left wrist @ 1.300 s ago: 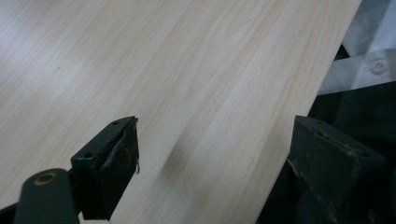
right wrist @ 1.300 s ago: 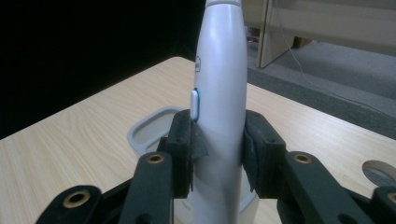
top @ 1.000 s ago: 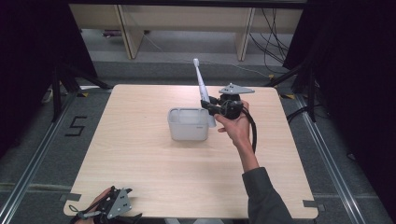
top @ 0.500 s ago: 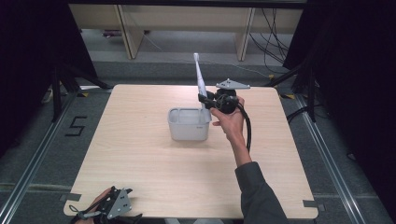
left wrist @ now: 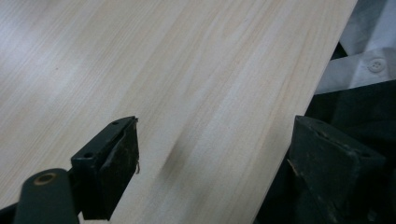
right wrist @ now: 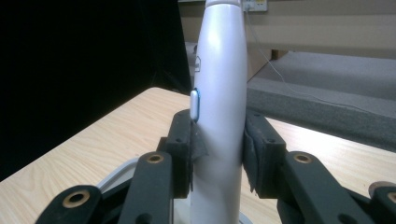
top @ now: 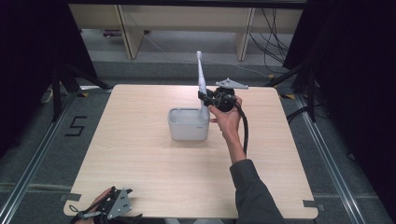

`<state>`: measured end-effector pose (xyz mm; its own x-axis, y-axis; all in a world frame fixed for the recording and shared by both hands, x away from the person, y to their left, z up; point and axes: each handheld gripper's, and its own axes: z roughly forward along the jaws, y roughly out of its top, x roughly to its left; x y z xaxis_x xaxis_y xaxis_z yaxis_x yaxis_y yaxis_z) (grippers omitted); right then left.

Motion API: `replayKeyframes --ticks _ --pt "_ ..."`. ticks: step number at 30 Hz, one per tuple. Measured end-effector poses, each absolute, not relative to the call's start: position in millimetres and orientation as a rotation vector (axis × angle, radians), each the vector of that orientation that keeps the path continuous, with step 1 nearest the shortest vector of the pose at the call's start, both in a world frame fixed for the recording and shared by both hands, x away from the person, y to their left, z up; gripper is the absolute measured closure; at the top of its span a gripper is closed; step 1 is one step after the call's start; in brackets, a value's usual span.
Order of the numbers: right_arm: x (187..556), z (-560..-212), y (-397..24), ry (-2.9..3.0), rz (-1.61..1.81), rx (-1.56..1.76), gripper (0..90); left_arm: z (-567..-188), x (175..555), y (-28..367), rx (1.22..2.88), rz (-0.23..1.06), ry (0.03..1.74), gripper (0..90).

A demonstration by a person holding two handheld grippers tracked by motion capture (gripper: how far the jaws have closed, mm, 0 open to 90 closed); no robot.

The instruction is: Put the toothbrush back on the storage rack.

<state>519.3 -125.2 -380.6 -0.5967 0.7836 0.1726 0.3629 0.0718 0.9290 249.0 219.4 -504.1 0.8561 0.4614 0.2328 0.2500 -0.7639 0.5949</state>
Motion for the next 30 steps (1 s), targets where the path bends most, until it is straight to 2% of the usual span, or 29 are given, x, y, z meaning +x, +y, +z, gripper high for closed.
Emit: replayKeyframes --ticks 30 --pt "521.2 -400.6 -124.4 1.984 1.524 1.144 66.0 -505.2 248.5 218.8 2.458 0.509 0.514 15.6"
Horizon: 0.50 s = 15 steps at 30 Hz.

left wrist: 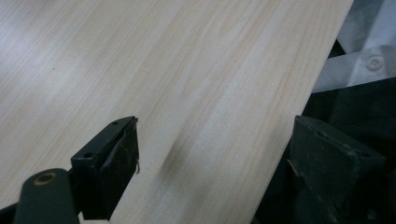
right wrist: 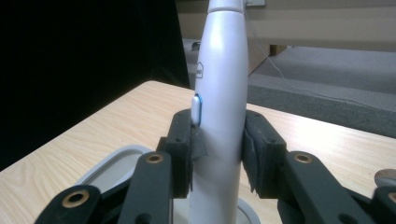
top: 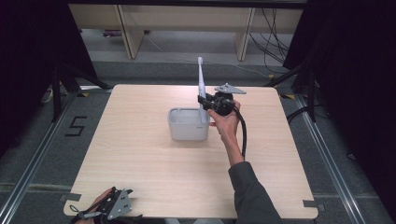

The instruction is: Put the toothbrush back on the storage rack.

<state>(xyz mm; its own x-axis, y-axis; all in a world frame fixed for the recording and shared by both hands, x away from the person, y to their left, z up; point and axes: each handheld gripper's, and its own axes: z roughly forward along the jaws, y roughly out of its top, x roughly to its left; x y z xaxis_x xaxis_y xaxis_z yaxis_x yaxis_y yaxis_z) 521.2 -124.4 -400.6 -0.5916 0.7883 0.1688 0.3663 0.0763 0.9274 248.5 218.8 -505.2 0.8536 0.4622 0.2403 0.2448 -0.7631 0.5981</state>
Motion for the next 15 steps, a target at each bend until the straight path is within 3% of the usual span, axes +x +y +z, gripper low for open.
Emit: replayKeyframes --ticks 15 --pt "515.4 -414.2 -127.1 2.028 1.466 1.115 65.9 -504.1 249.3 219.1 2.479 0.475 0.505 15.6"
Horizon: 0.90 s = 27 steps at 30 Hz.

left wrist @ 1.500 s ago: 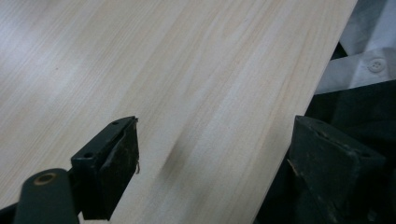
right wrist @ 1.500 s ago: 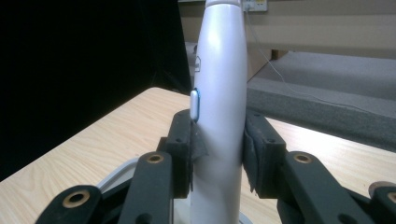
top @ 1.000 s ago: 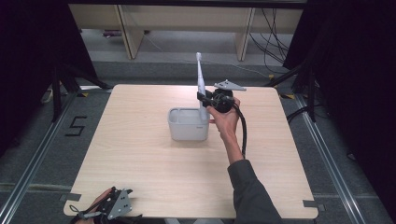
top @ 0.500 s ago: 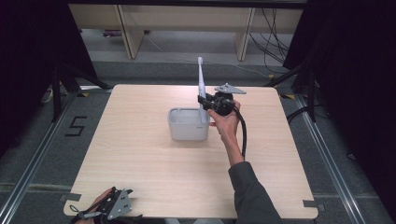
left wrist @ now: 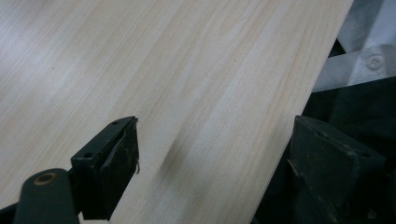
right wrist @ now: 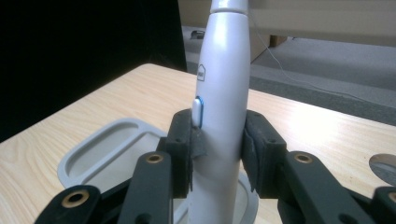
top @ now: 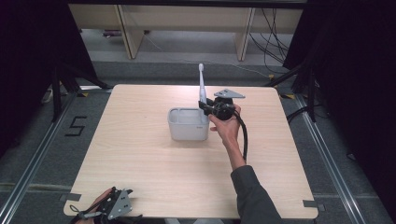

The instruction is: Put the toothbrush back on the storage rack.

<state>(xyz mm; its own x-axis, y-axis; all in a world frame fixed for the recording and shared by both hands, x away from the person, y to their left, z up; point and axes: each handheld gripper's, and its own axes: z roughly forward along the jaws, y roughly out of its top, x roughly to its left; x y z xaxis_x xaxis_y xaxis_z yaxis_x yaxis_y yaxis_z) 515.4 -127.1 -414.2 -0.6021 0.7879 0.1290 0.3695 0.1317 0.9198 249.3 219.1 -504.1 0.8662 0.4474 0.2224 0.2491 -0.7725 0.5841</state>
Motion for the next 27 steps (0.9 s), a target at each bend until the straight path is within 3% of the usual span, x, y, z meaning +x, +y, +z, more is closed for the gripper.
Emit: replayKeyframes --ticks 5,27 --pt "513.5 -418.2 -126.7 2.034 1.458 1.131 65.9 -505.1 247.9 218.2 2.466 0.530 0.521 15.6" --pt "508.5 -435.5 -128.4 2.078 1.383 1.126 65.8 -506.1 248.2 218.1 2.460 0.504 0.513 15.6"
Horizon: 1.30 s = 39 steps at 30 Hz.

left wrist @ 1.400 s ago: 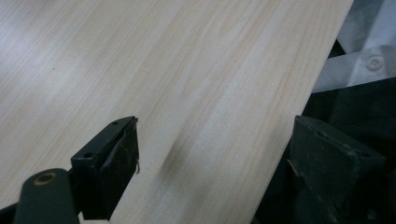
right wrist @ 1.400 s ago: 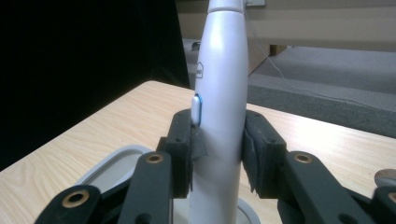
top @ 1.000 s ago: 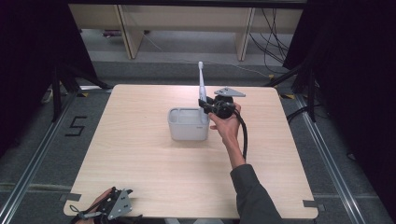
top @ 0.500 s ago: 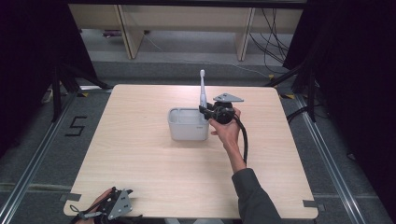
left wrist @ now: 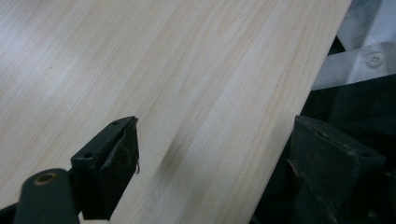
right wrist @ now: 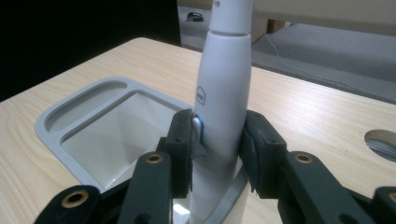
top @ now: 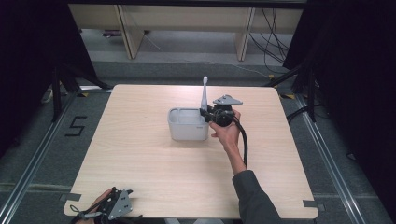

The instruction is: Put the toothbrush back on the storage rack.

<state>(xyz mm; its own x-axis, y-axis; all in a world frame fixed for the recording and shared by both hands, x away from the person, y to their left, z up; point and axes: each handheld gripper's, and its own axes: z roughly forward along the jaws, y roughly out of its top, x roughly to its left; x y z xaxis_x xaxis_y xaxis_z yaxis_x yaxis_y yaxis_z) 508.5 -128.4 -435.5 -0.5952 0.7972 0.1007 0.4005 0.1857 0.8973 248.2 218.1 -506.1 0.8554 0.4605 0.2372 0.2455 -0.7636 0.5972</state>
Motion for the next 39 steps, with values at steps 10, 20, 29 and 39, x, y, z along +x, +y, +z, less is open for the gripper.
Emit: replayKeyframes --ticks 10,20,29,39 --pt "507.9 -430.2 -130.7 2.054 1.407 1.079 66.5 -506.1 248.3 218.3 2.460 0.503 0.516 15.6" --pt "503.8 -424.4 -133.5 2.046 1.417 1.090 56.7 -506.4 248.5 218.3 2.461 0.502 0.516 15.6" --pt "495.2 -418.6 -139.7 2.024 1.435 1.070 46.3 -506.2 248.4 218.2 2.458 0.503 0.511 15.6" --pt "486.5 -422.0 -147.7 2.021 1.414 1.087 41.4 -503.3 247.2 218.1 2.467 0.507 0.506 15.6"
